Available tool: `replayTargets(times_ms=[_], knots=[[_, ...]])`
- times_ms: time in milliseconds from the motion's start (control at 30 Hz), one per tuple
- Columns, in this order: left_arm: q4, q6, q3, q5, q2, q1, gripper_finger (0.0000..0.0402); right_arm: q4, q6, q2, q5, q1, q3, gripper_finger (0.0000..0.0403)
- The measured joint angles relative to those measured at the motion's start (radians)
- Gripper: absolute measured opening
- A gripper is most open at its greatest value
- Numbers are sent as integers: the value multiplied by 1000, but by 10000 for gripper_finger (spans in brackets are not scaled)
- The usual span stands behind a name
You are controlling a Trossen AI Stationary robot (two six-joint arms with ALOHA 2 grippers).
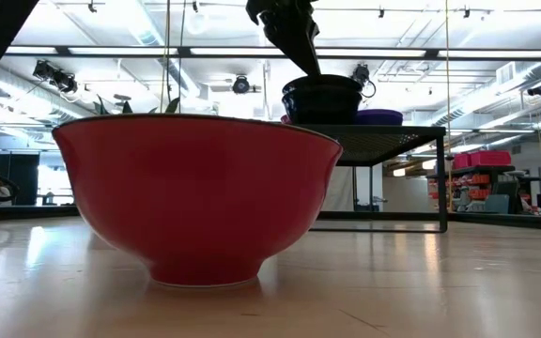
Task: Pick & Place Mini bowls
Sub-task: Stack the red white bowl on top of the red and white bowl on the shelf
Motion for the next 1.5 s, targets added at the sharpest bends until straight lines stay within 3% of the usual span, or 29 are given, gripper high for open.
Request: replayTargets(times_ms=[200,433,633,800,900,1000,1300,1400,1500], knots=[[3,0,0,3,-6,-1,71,0,-2,0,0,0,0,123],[-24,-25,0,12,-37,-8,152,0,-16,0,21,0,0,123],[-212,-140,0,-6,-128,-33,202,25,-70,0,199,-10,-7,123],[-366,-293,-32,-38,-221,-86,196,146,-132,0,206,-52,-59,123],[-334,-358,-162,-90,-321,-135,178,272,-161,0,198,-78,-123,123],[-240,-463,-377,-122,-451,-189,160,399,-168,0,147,-100,-192,123],[224,-858,-1145,-230,-828,-364,122,604,-157,1,81,-114,-321,123],[416,-984,-1342,-219,-892,-401,117,609,-157,1,67,-142,-323,123],[659,-1084,-1500,-196,-902,-433,117,630,-161,1,-34,-209,-323,123]])
